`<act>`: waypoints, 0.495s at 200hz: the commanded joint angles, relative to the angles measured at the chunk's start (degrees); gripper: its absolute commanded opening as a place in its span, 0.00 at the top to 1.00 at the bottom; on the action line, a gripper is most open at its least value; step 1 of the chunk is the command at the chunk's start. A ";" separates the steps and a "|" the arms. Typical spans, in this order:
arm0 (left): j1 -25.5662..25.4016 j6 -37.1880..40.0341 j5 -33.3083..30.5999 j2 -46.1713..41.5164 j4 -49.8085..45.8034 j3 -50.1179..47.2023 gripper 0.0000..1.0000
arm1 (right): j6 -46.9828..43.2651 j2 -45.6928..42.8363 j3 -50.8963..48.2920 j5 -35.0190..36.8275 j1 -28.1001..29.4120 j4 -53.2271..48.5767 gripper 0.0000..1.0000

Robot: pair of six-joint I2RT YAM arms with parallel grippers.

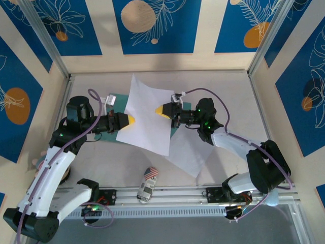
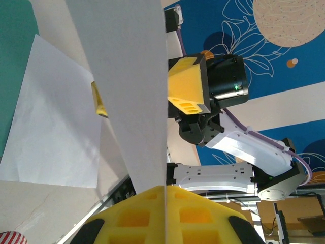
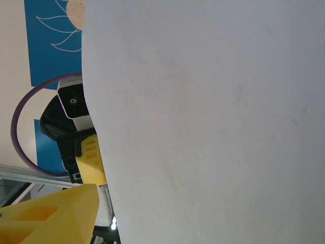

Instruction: Put the files into the folder

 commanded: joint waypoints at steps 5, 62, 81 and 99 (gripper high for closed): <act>0.98 2.59 -0.18 -1.34 -1.52 -0.08 1.00 | -0.81 -1.27 0.10 0.16 -0.40 -0.28 0.33; 1.29 5.03 -1.66 -1.77 -4.87 0.49 1.00 | -0.74 -1.32 -0.27 0.19 -0.77 -0.03 0.36; 1.42 6.11 -2.83 -2.18 -6.35 1.20 1.00 | -0.73 -1.26 -0.41 0.20 -0.94 -0.03 0.36; 1.58 7.04 -3.97 -2.61 -7.59 1.94 1.00 | -0.62 -1.36 -0.51 0.19 -1.08 -0.01 0.34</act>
